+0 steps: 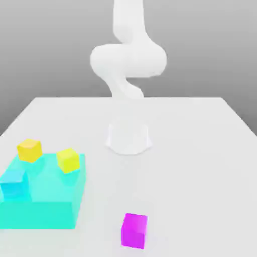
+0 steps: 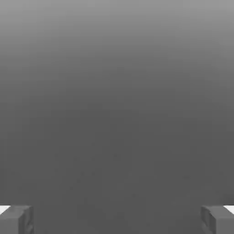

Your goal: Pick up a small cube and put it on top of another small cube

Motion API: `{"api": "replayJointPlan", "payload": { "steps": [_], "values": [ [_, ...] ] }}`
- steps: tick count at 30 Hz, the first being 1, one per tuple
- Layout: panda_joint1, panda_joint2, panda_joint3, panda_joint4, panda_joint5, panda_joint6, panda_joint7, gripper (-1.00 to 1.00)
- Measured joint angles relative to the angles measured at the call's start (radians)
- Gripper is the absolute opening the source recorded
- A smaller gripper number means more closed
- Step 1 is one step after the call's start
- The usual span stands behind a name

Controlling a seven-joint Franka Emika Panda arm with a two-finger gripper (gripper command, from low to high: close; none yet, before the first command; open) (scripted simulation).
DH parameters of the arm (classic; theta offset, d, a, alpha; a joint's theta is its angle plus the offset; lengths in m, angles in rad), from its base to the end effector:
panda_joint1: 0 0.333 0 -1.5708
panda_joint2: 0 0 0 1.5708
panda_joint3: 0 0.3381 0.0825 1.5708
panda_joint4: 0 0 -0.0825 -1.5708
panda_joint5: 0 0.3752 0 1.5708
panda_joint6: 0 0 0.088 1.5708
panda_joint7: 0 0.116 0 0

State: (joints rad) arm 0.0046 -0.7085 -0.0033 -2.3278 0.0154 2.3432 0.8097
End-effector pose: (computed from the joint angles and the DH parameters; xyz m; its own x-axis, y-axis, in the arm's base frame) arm 0.3642 0.0004 0.6790 0.5178 -0.7313 0.4440 -0.5416 -0.6819 -0.4916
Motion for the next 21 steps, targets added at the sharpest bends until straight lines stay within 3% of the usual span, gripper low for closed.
{"api": "replayJointPlan", "payload": {
  "steps": [12, 21],
  "values": [
    [0.011, 0.442, 0.012, -0.134, 0.051, 0.208, 0.064, 0.0],
    [0.015, 0.767, 0.02, -0.234, 0.015, 0.363, 0.164, 0.0]
  ]
}}
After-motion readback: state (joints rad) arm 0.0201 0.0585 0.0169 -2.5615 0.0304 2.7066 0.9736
